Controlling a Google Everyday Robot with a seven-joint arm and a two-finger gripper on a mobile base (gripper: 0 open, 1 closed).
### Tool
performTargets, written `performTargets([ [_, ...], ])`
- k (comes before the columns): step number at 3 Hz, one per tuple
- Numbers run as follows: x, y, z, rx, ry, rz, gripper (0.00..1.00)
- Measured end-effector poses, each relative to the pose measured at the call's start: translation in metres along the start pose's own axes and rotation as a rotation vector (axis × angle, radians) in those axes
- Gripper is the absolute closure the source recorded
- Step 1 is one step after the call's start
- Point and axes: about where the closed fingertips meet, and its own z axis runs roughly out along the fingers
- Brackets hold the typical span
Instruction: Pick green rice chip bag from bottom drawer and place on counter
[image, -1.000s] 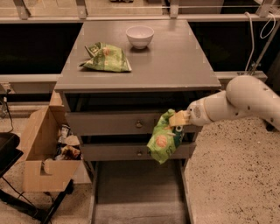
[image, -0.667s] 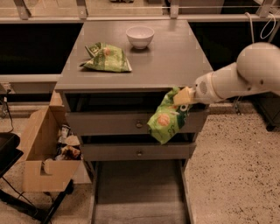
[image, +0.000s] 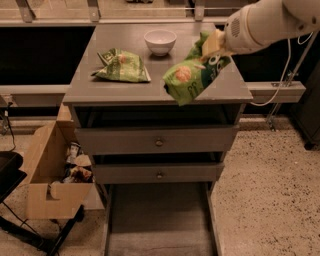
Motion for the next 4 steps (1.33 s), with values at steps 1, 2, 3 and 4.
performTargets([
  [1,-0.061,0.001,0.004,0.051,-0.12,-0.051,1.0],
  [2,-0.102,-0.01,0.025,0.099,-0.219,-0.076,1.0],
  [3,-0.116,-0.037,0.058,0.135,-0.232,-0.083,1.0],
  [4,-0.117,-0.041,0.065,0.136,-0.229,-0.081,0.85],
])
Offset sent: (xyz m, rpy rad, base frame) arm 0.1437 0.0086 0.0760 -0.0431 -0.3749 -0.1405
